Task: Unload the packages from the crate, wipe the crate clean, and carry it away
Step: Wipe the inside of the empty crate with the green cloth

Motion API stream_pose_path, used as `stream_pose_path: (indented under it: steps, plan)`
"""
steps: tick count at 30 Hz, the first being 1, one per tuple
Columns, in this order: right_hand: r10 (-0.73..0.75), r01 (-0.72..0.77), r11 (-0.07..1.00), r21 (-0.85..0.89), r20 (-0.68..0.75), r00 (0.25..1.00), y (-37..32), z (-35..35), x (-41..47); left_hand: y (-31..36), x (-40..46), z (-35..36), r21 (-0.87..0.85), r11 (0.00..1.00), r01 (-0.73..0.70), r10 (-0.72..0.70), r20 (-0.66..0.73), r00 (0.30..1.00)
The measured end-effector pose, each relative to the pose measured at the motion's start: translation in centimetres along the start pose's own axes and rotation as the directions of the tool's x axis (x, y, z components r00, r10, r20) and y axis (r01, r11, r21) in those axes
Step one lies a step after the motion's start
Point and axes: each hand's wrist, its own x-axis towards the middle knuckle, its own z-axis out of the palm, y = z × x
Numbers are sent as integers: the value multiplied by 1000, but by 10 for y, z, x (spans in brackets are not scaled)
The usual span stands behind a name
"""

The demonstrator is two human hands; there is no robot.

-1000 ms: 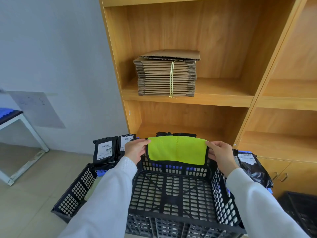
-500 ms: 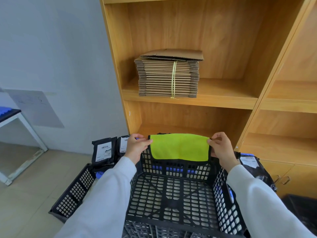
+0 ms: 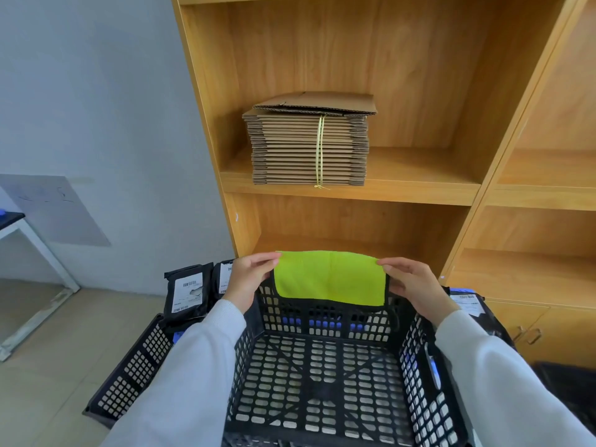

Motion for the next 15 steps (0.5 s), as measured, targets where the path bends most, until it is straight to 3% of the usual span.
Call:
stream_pose_path:
  steps: [8,15]
  plan:
    - [-45,46,986,-160,8,999,-8,1,19,14,10,8,154,977,-144,147,-6,989]
    - [-65,72,978,-194,44,997,-3,-6,20,12,17,-8,193,976,-100,77,126,989]
